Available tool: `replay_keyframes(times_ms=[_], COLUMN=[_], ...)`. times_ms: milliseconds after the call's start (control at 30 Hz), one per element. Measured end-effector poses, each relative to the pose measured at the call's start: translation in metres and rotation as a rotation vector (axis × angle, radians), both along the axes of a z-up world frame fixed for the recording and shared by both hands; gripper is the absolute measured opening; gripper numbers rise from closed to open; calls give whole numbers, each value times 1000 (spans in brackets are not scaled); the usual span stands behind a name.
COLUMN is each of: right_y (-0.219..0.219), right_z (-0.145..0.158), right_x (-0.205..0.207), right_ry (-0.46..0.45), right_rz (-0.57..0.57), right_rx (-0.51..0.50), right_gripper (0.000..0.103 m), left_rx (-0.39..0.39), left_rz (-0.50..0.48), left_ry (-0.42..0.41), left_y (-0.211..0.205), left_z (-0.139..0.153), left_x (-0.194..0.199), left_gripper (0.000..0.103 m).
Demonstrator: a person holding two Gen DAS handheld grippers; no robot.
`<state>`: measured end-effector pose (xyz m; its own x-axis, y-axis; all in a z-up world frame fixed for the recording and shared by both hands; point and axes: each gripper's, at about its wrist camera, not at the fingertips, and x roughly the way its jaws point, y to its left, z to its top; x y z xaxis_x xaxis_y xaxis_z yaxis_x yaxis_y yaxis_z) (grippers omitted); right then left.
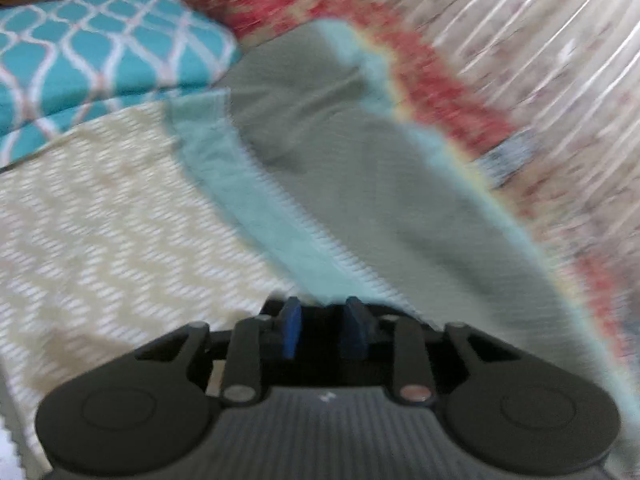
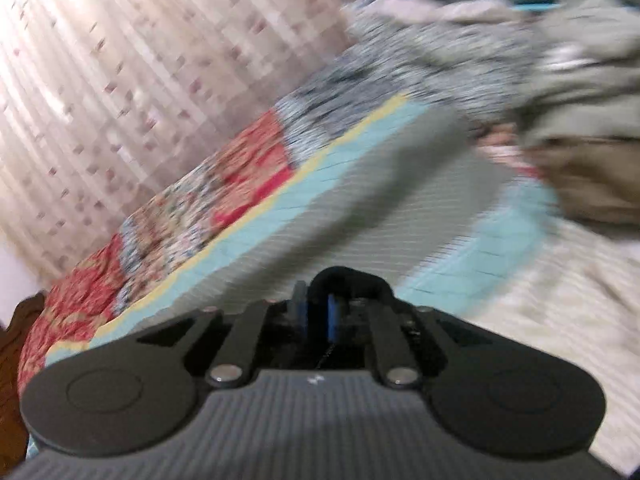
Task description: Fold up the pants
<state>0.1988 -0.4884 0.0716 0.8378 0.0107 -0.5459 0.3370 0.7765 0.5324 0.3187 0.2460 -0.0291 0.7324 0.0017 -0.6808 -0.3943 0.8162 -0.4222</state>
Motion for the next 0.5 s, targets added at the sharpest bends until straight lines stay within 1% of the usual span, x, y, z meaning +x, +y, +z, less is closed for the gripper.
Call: replay_keyframes(times_ms=[33,67,100,133,167,233,267,333,367,400,467,500], right_y=[5,9,10,12,12,9,2,-11,-18,-25,-34,-35], right_z=[-6,-13,-21,-27,-32,-39,-44,-51,-56,-59,-61,-62], right_x=[5,2,-4,-9,-18,-40,-54,-73,-87,-110,-148,-165], right_ry=[35,53,46,39,46,76,80,104,108,97,81,74], right_rz=[-50,-93,-79,-47,-26,-25,-31,-61,-80,-100,-133,-151], right_rx=[-16,-14,9,30,22,-42,-50,-15,15,44,74,89], right_gripper=[54,55,55,54,53,53,53,53,53,53,53,53], left_rx=[-11,-36,-58,-61,-55,-63,-73,-84,-81,-74,-64,-60], left_rz=[-3,-13,-19,-10,4,11,10,-3,-14,-25,-32,-33], left_ry=[33,47,45,41,34,21,18,17,20,23,22,24], left_y=[2,6,12,17,23,36,42,54,59,66,75,80], left_z=[-6,-11,-15,-17,-17,-17,-15,-13,-12,-9,-6,-5], left_x=[1,0,-6,-11,-18,-34,-42,-66,-79,-96,-126,-143], left_gripper=[28,29,34,38,40,41,41,41,42,43,51,53])
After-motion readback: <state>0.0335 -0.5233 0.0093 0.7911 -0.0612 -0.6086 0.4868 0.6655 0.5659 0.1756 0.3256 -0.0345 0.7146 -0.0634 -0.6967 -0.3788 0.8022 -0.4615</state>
